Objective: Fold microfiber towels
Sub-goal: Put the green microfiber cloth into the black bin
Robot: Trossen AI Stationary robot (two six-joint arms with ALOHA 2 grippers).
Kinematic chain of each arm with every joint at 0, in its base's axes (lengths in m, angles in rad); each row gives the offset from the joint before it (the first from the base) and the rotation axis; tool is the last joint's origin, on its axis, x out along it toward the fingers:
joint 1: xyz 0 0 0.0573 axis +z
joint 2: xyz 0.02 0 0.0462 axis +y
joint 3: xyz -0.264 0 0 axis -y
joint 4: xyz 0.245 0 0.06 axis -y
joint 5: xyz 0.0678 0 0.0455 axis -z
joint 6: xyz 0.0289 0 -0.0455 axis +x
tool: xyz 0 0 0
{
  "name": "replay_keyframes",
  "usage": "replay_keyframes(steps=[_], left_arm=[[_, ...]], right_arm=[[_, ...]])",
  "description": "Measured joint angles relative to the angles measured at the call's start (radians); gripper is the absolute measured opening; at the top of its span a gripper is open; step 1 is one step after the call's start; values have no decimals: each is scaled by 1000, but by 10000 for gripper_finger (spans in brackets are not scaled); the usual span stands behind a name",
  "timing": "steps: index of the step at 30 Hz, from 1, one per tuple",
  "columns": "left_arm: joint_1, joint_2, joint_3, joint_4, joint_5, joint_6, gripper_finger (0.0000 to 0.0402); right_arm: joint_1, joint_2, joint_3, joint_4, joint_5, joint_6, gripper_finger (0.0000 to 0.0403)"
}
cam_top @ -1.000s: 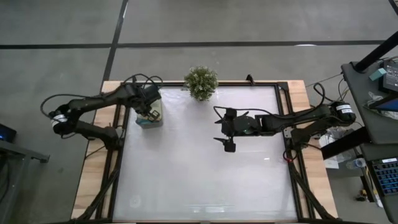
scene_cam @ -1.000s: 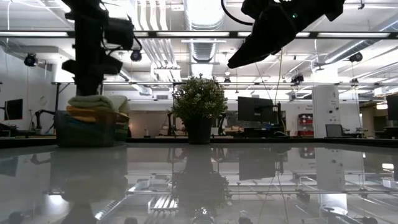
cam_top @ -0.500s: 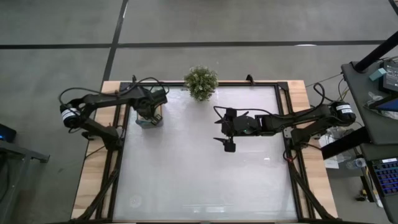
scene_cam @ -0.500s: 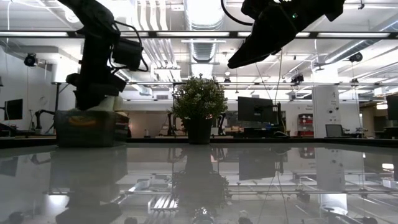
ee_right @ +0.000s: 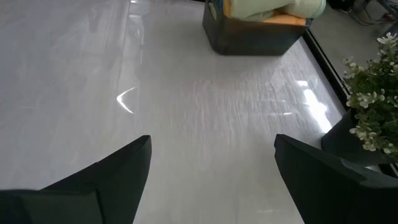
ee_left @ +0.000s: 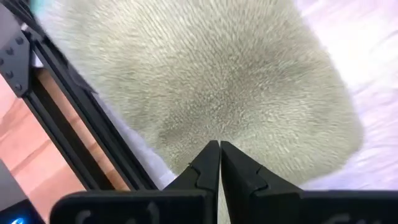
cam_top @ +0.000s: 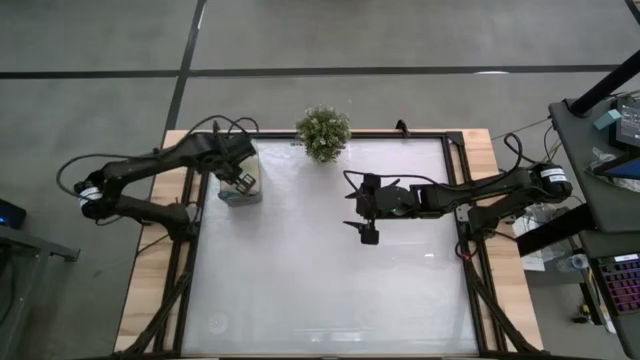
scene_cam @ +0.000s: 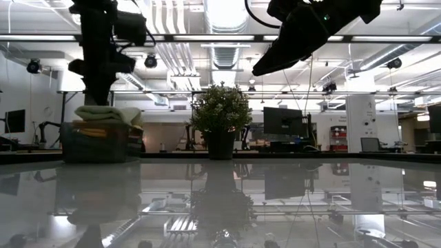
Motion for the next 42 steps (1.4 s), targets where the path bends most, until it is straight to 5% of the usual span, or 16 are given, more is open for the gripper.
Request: replay_keyframes(steps=[9,19,29,42], left_arm=[[0,-74,-6,225,-61,15,0],[-1,19,-183,435,-146,-15,0],[-2,43,-255,489,-171,-79,0],[-32,-106,-149,402,-140,-59,0]], right_arm=[[0,0,0,0,0,-1,326],[0,0,0,-1,0,0,326],[0,0,0,-1,0,0,326],[0,0,0,-1,0,0,327]])
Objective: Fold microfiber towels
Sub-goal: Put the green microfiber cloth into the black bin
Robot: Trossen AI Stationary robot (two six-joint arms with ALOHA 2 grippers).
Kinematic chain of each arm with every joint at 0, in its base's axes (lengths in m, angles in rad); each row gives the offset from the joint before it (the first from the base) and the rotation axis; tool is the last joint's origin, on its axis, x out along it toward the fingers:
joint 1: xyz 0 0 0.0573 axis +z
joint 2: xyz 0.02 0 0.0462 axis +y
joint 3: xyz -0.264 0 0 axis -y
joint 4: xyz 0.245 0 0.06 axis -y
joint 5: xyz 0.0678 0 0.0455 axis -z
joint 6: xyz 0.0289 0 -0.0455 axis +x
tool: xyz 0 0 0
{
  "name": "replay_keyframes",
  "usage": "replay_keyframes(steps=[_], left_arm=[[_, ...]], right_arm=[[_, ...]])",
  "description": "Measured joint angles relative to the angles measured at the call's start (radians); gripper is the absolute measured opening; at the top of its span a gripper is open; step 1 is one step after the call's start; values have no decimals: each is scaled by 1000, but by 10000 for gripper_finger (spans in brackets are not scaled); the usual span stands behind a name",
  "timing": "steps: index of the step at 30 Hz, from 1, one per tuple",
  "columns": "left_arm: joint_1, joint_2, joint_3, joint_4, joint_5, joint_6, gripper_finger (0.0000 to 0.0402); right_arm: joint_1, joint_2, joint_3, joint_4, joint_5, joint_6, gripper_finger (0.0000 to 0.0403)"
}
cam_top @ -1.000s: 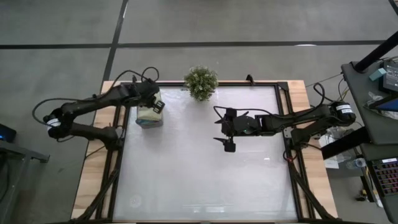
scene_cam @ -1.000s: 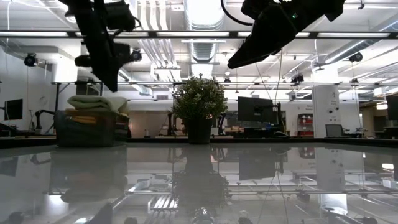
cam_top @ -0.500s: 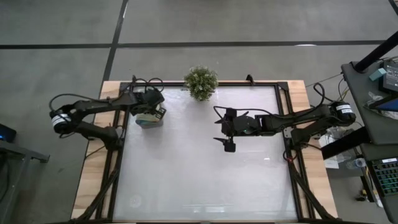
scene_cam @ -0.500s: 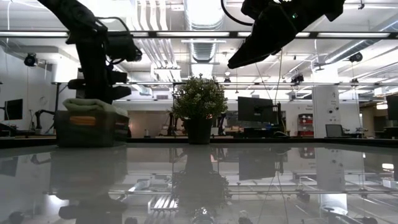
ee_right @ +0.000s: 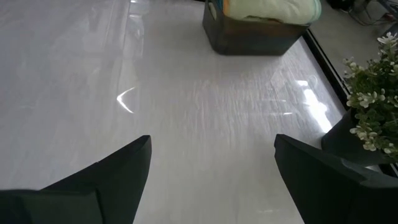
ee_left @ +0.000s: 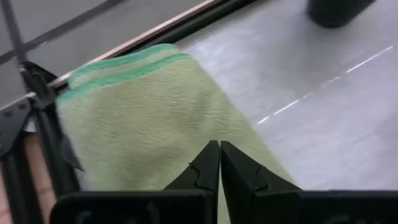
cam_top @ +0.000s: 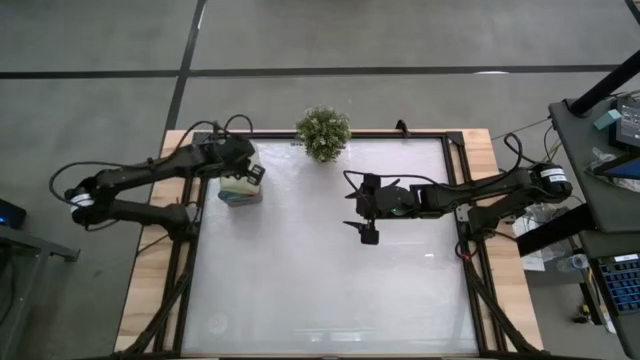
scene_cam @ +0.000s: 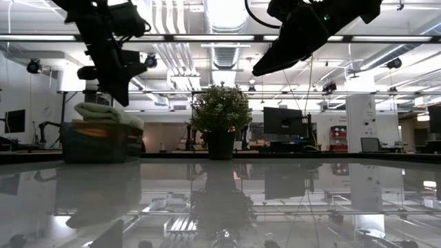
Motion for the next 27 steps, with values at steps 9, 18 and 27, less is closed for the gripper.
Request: replay_keyframes(steps=[9,18,27], left_arm=[[-110,31,-49,10,30,-103,0],[-120,123,-82,27,-1,-168,0],[-121,43,23,-156,28,-104,0]], right_arm=[[0,0,0,0,0,0,327],[0,0,0,0,0,0,326],[0,0,0,0,0,0,326]])
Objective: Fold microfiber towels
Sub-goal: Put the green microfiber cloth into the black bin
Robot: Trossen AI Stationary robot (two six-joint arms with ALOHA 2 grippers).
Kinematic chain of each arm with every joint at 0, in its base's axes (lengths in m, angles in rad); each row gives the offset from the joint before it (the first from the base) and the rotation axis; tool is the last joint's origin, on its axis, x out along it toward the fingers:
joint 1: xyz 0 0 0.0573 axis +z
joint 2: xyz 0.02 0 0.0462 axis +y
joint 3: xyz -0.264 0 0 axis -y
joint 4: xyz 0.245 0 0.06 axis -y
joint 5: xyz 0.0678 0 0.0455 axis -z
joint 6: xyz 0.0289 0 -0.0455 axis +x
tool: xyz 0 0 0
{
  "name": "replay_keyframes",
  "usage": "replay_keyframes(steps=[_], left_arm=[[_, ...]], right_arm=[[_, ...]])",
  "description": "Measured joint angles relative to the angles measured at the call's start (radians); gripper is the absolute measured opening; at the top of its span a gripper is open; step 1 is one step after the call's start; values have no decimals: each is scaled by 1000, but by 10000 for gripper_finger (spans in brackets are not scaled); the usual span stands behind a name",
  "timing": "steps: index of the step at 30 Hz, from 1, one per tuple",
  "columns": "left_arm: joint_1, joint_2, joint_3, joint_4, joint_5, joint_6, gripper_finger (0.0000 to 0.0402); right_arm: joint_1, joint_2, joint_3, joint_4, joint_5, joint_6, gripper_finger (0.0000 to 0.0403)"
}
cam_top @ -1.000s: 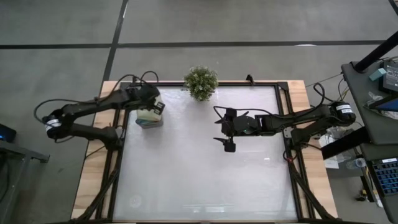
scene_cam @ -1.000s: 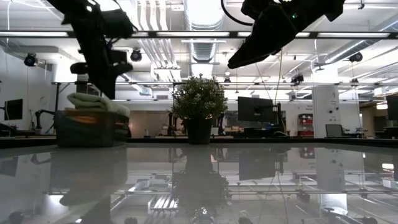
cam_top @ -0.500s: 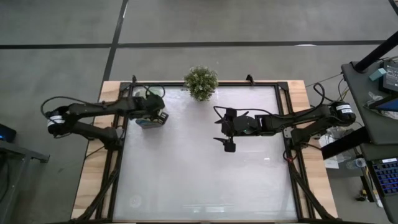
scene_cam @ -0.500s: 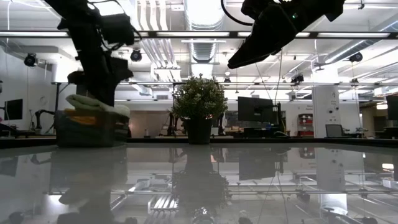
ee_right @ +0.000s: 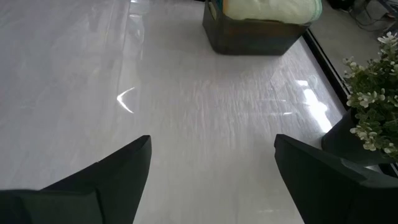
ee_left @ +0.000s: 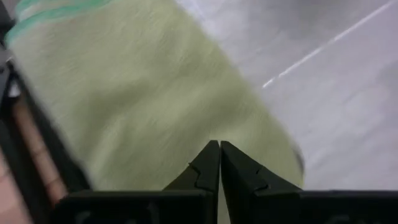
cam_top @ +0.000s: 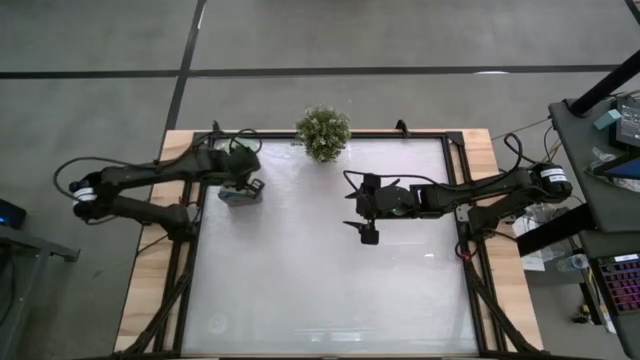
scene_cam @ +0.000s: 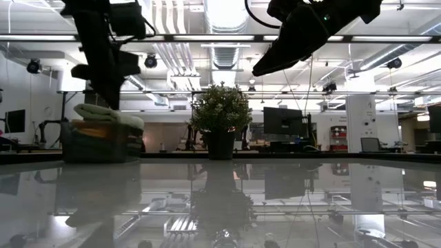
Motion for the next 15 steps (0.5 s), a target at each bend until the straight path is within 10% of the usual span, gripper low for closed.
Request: replay_keyframes(steps=[15], left_arm=[[-1,31,-85,-96,102,-19,0]], right_arm=[[0,0,0,0,0,0,326]])
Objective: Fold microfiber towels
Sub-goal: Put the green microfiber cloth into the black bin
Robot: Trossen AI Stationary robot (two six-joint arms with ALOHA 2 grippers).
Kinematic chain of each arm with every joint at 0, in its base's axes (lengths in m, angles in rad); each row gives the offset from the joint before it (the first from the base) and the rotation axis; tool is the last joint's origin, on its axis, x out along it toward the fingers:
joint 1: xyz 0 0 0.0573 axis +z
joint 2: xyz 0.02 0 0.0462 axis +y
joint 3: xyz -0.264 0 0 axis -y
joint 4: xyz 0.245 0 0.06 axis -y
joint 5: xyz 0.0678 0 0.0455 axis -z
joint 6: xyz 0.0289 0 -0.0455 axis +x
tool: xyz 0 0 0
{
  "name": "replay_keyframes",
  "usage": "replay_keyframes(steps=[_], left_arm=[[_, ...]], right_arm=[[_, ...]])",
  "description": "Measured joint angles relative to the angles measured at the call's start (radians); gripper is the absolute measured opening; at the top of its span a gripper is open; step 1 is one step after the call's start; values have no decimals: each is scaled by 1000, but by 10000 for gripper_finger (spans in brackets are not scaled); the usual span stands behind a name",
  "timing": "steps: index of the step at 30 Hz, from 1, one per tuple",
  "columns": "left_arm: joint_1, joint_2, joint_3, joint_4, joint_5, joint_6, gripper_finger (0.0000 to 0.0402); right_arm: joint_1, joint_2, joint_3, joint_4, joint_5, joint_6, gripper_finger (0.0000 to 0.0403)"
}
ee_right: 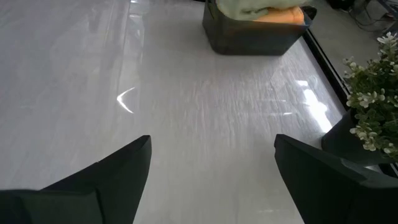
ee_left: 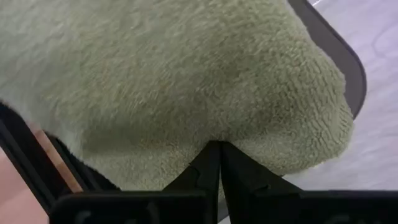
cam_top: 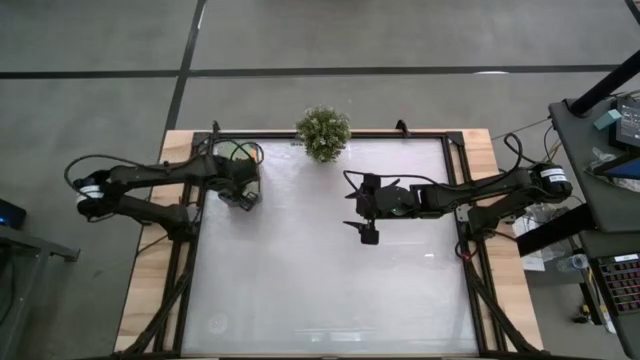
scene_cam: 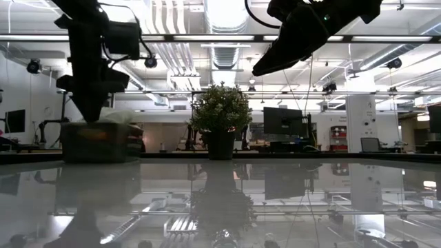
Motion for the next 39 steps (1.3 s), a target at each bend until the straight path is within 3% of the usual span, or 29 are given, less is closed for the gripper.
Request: replay_keyframes(steps=[12,19,22,29,39], left_arm=[[-2,-1,110,-15,-12,104,0],[27,-7,187,-18,-193,261,0],[81,-8,198,-3,-208,342,0],[206,-2,123,97,-208,420,0],[217,-2,15,237,-206,418,0]], right_arm=[[0,0,0,0,0,0,326],[0,0,0,0,0,0,327],[0,0,0,0,0,0,326],[0,0,0,0,0,0,327],[0,0,0,0,0,0,327]])
